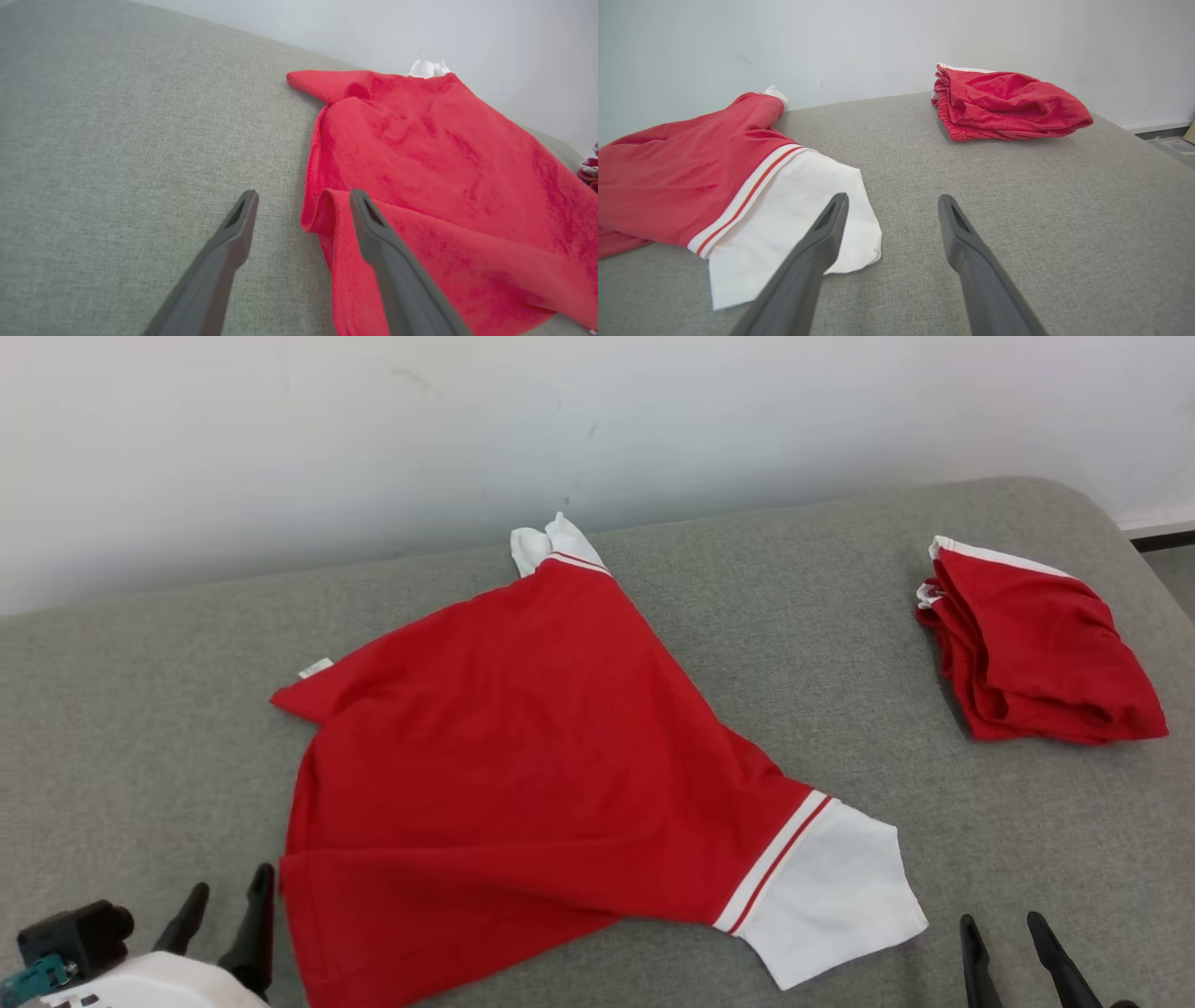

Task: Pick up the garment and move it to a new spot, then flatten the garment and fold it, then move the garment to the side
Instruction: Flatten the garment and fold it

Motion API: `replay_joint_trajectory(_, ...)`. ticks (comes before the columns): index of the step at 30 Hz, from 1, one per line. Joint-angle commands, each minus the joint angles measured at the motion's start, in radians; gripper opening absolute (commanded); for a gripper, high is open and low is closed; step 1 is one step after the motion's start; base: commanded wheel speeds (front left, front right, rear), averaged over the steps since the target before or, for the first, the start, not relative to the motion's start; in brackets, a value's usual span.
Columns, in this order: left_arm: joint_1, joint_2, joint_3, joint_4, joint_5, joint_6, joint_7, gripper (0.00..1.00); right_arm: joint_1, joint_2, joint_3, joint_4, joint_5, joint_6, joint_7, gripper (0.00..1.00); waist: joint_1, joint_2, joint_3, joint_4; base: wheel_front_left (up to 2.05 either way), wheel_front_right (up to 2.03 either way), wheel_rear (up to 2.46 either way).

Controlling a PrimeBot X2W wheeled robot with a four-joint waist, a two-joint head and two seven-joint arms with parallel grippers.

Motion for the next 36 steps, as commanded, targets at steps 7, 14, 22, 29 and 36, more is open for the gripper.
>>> replay_joint_trajectory(7, 0.055, -0.02, 0.001, -0.04, 0.055, -0.012, -0.135, 1.0, 0.026, -0.019, -0.014, -0.009, -0.006, -0.002, -0.003, 1.0, 0.0, 0.0, -0.052, 0.048, 0.0, 0.0, 0.0)
replay_joint_trajectory(14, 0.099, -0.078, -0.04, -0.021, 0.123, -0.021, -0.235, 1.0, 0.047, -0.034, -0.052, -0.038, -0.013, -0.002, -0.003, 1.0, 0.0, 0.0, -0.118, 0.097, 0.0, 0.0, 0.0)
replay_joint_trajectory(22, 0.158, -0.194, 0.022, -0.016, 0.285, -0.058, -0.258, 1.0, 0.064, -0.051, -0.094, -0.036, -0.02, -0.002, -0.003, 1.0, 0.0, 0.0, -0.168, 0.148, 0.0, 0.0, 0.0)
replay_joint_trajectory(29, 0.227, -0.299, 0.156, -0.012, 0.466, -0.17, -0.258, 1.0, 0.064, -0.056, -0.077, -0.022, -0.061, -0.002, -0.003, 1.0, 0.0, 0.0, -0.199, 0.172, 0.0, 0.0, 0.0)
replay_joint_trajectory(36, 0.253, -0.378, 0.235, 0.016, 0.568, -0.268, -0.258, 1.0, 0.071, -0.045, -0.074, -0.007, -0.068, -0.002, -0.003, 1.0, 0.0, 0.0, -0.221, 0.18, 0.0, 0.0, 0.0)
